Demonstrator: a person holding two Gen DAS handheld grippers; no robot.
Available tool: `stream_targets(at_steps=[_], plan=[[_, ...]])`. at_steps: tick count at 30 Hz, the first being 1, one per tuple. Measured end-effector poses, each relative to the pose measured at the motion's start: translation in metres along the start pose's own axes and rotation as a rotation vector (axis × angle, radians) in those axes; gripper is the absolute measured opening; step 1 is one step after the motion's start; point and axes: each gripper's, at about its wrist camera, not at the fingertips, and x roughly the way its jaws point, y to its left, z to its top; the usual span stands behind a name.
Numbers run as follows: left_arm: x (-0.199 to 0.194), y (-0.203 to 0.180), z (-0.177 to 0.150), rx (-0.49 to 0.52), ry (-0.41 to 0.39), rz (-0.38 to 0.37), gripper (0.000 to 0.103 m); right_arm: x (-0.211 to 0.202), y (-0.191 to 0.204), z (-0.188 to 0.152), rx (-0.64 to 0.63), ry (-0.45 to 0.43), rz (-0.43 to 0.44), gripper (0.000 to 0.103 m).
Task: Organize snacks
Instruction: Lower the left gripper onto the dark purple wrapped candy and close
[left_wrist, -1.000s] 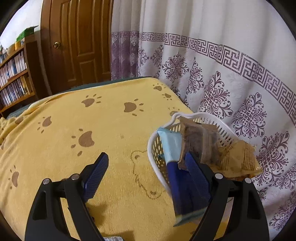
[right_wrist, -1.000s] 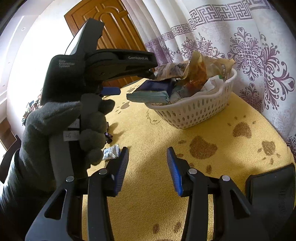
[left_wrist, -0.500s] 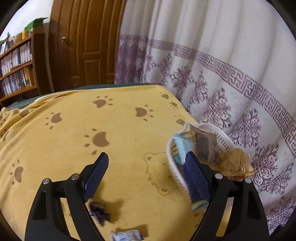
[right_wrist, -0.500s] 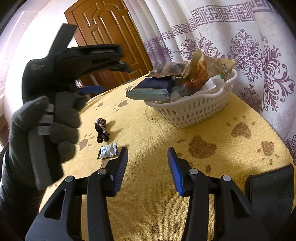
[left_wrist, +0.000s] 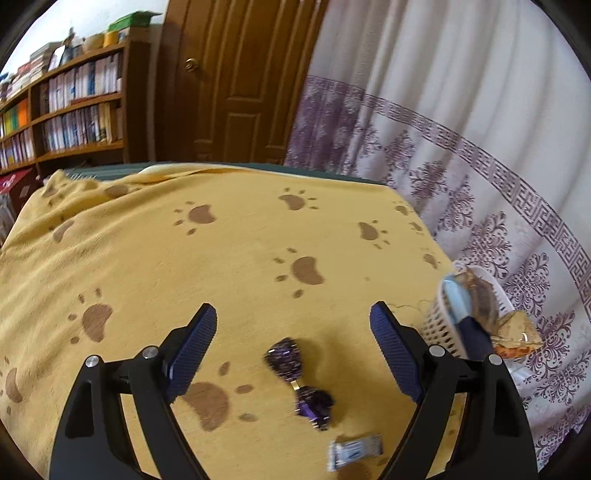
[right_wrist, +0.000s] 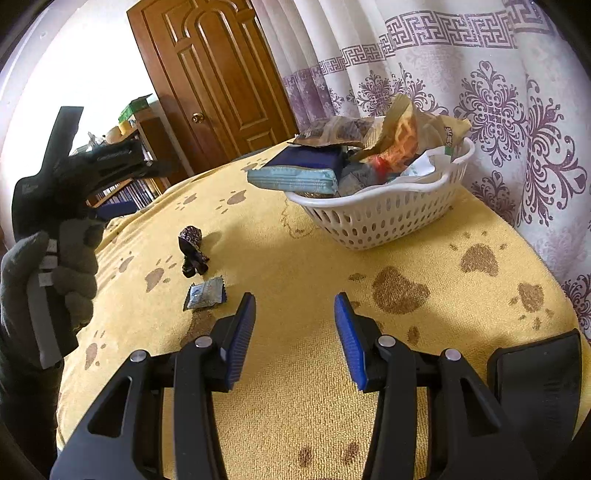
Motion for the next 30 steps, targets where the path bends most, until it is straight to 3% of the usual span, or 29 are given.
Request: stream_targets(at_steps=[10,25,30], plan=[[0.018,0.024,-0.018,-0.050,0.058,0.006,0.085,0.005,0.008,0.000,-0.024,0.015,-0.045,0.046],[0.068,0.014,-0.035,-0.037,0.157,0.023,0.084,0.014,0.017,-0.001,-0.036,0.048,-0.046,0.046],[0.071,0.011,-0.040,0.008,0.147,0.074,0.074,0.016,0.018,-0.001,-0.045,0.054,-0.050,0.047]])
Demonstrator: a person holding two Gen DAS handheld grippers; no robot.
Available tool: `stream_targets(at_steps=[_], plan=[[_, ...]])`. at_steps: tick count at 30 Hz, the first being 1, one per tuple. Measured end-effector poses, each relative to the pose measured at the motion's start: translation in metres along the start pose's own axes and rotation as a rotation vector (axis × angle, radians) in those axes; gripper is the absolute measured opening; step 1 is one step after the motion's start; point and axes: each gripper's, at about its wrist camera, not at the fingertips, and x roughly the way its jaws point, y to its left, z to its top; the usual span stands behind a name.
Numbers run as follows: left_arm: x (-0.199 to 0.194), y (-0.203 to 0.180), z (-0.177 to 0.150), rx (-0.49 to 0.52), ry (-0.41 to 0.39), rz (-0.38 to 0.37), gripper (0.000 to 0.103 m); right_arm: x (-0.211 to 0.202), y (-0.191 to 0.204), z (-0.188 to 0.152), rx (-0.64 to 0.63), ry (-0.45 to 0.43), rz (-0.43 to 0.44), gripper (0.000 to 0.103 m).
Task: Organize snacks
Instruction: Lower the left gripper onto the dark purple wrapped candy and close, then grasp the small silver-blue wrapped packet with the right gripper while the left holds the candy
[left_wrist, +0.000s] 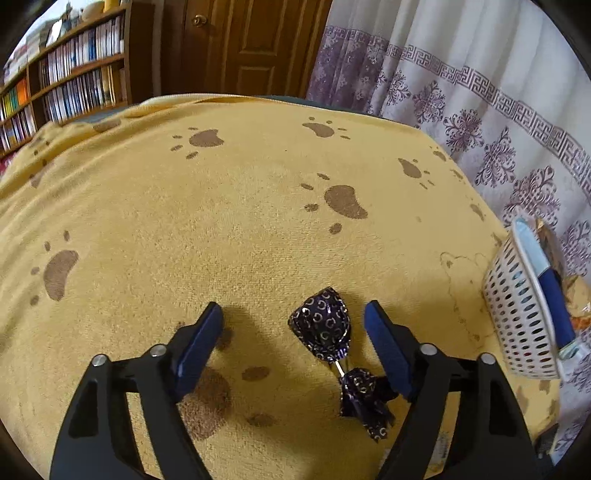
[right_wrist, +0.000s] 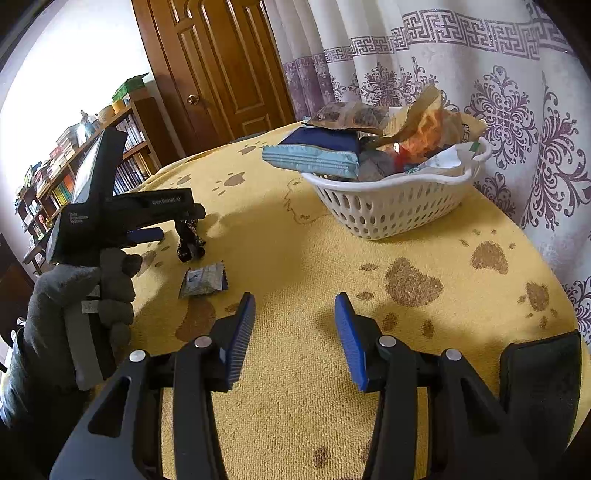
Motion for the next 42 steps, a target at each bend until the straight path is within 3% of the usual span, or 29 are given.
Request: stream_targets(at_steps=[5,8,11,14,17,25,37,42], plan=[[-0.001,-0.001,-0.002,0.037,-0.019,0.051,0.052,0.002,0.004,0.001,-0.007,0.007,-0.002,0.047],[-0.004,0.003,-0.002,0.032,-0.017,0.016,0.039,0.005,0.009,0.002,-0.017,0.013,0.004,0.047],[-0.009,0.006,-0.002,0.023,-0.025,0.005,0.034,0.007,0.017,0.002,-0.032,0.021,0.017,0.047],[-0.015,0.011,0.000,0.011,-0.040,0.009,0.033,0.011,0.028,0.004,-0.055,0.031,0.036,0.048],[-0.020,0.017,0.003,-0.008,-0.050,0.007,0.032,0.017,0.039,0.008,-0.061,0.040,0.069,0.061],[-0.031,0.033,0.011,-0.057,-0.070,-0.009,0.032,0.046,0.075,0.023,-0.156,0.085,0.091,0.061],[-0.037,0.040,0.014,-0.088,-0.081,-0.022,0.032,0.085,0.093,0.024,-0.250,0.159,-0.021,0.061],[-0.038,0.041,0.013,-0.088,-0.081,-0.022,0.032,0.083,0.094,0.022,-0.265,0.151,-0.030,0.054]])
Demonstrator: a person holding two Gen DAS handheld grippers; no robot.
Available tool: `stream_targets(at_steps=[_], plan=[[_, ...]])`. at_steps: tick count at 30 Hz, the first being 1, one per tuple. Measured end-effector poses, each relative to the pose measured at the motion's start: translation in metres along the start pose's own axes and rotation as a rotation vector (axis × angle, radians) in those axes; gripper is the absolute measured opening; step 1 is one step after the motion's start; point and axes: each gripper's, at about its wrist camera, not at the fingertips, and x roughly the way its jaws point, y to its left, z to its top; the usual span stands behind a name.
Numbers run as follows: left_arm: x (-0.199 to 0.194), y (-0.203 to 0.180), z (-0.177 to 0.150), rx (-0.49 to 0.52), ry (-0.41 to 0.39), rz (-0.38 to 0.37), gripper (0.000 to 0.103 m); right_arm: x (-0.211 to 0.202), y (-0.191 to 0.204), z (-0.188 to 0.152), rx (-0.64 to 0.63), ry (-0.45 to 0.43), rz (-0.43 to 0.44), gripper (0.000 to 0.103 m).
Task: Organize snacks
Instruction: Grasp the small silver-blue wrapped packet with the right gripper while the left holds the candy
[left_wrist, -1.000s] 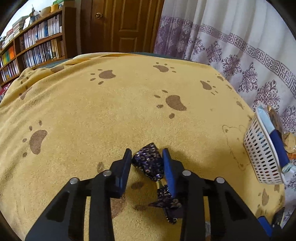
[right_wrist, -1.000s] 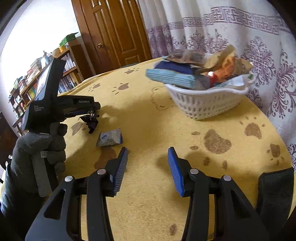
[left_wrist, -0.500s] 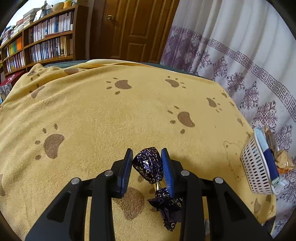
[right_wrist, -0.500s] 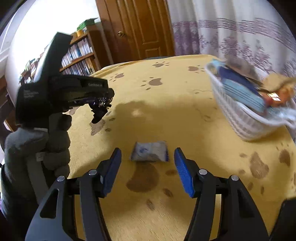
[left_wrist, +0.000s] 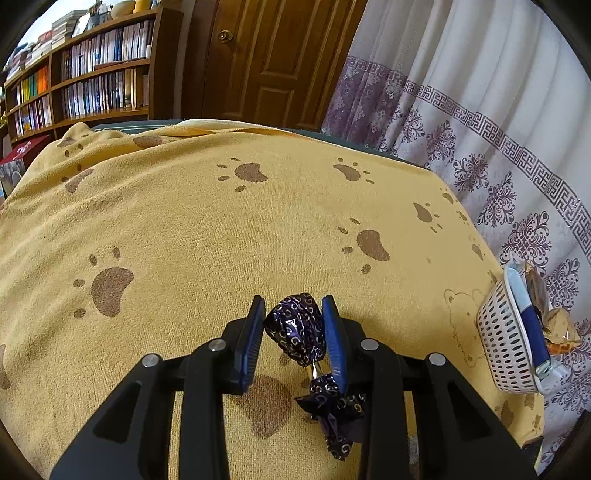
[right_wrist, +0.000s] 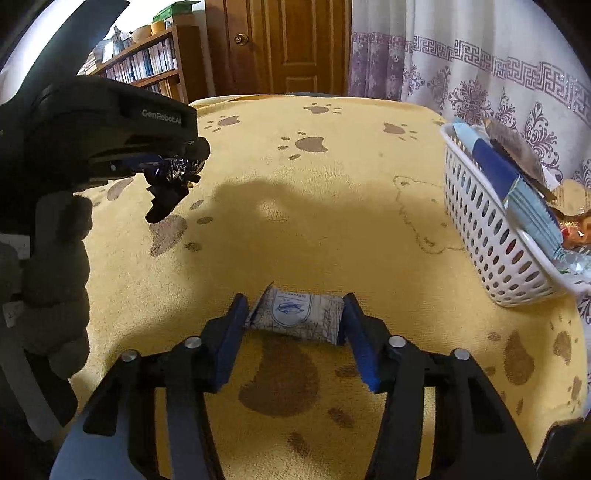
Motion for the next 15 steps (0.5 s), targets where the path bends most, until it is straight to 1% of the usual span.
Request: stream_targets(at_steps=[5,15], plan=[[-0.001,-0.002,0.000,0.005,-0.004,0.001,0.032,-0.006,-0.004,-0.002,0.019,-0.011,0.021,0.053],[-0.008,-0.005,0.000,0.022,-0.039,0.032,0.032,-0.034,-0.008,-0.002,0.059,-0.071,0.050,0.053]])
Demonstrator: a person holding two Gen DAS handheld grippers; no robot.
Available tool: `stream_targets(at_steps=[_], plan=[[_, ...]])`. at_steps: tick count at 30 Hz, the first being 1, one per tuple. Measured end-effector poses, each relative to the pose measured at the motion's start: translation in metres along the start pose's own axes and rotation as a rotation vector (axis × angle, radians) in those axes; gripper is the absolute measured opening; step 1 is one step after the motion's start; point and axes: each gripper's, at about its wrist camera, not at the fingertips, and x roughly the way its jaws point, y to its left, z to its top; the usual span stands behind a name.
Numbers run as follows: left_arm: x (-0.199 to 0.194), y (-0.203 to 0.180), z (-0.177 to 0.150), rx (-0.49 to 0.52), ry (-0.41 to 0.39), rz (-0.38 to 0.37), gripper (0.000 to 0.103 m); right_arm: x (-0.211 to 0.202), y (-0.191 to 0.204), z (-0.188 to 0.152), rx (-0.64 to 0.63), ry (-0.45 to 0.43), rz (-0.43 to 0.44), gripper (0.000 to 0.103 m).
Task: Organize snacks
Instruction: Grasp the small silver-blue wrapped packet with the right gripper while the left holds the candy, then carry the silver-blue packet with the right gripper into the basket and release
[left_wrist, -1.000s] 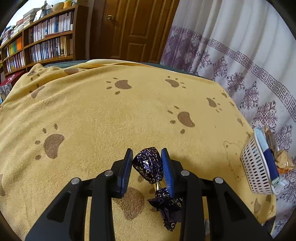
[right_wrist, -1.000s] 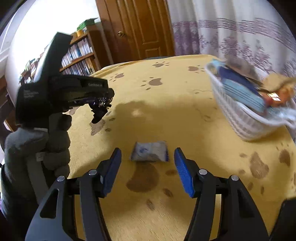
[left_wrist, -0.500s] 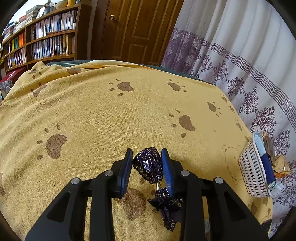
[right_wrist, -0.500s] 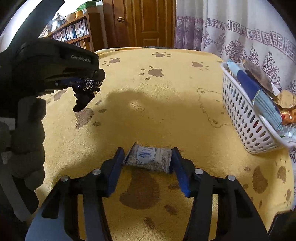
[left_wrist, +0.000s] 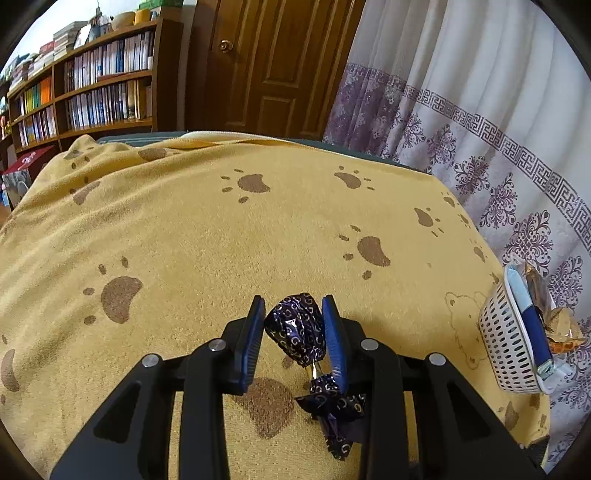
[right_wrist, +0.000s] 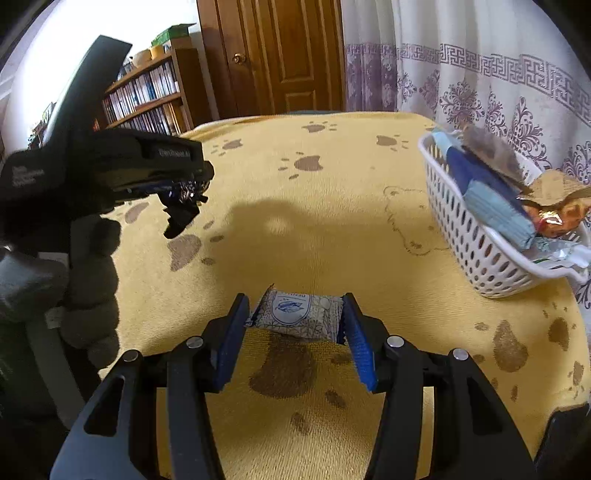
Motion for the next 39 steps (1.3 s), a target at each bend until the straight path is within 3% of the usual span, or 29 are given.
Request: stream_targets(at_steps=[22,39], plan=[[-0.021,-0.008,0.003,0.026,-0.061,0.001,0.032,-0.046,-0.008,0.000,0.039,-0.082,-0.002,0.053],[-0.033,-0.016,0.003,0.037,-0.077,-0.022,0.032,-0.090,-0.077,0.005,0.180,-0.177,-0.110,0.053]])
